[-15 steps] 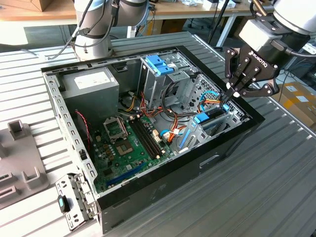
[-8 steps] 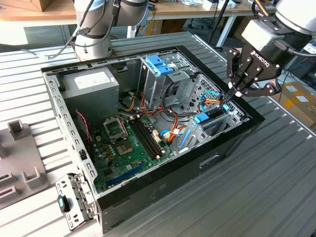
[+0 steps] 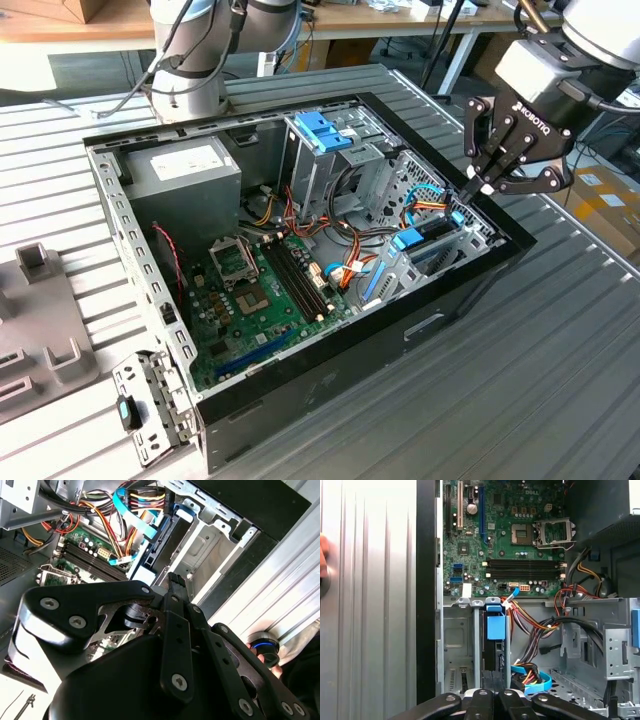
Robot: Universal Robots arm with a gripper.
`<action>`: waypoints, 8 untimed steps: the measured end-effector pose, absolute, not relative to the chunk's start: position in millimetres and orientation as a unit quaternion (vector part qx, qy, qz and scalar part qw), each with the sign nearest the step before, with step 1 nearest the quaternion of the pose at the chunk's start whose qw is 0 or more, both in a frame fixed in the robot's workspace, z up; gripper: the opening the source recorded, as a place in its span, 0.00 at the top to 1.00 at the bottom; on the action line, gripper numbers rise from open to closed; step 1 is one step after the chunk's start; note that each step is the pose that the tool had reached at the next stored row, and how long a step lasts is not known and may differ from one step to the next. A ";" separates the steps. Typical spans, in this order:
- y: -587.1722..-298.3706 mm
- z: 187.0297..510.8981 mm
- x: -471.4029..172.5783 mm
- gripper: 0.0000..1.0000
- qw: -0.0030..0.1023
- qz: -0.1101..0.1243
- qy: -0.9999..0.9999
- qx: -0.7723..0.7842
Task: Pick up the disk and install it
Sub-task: 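Pick up the disk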
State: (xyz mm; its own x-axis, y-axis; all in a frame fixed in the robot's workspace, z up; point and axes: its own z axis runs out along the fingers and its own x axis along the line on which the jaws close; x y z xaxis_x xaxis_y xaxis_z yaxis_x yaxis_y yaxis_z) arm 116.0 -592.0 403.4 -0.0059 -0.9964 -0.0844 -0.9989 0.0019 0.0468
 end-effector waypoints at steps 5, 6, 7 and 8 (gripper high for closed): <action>-592.0 403.0 121.3 0.89 0.013 0.046 0.708 -0.705; -592.0 403.0 122.5 0.89 0.013 0.046 0.708 -0.705; -592.0 402.9 123.3 0.89 0.013 0.046 0.708 -0.705; -592.0 402.8 124.0 0.89 0.013 0.046 0.708 -0.705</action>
State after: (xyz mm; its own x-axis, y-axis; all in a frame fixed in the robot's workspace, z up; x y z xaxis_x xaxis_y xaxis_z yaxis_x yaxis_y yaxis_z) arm 124.0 -592.0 402.8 -0.0059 -0.9965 -0.0831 -0.9989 0.0020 0.0468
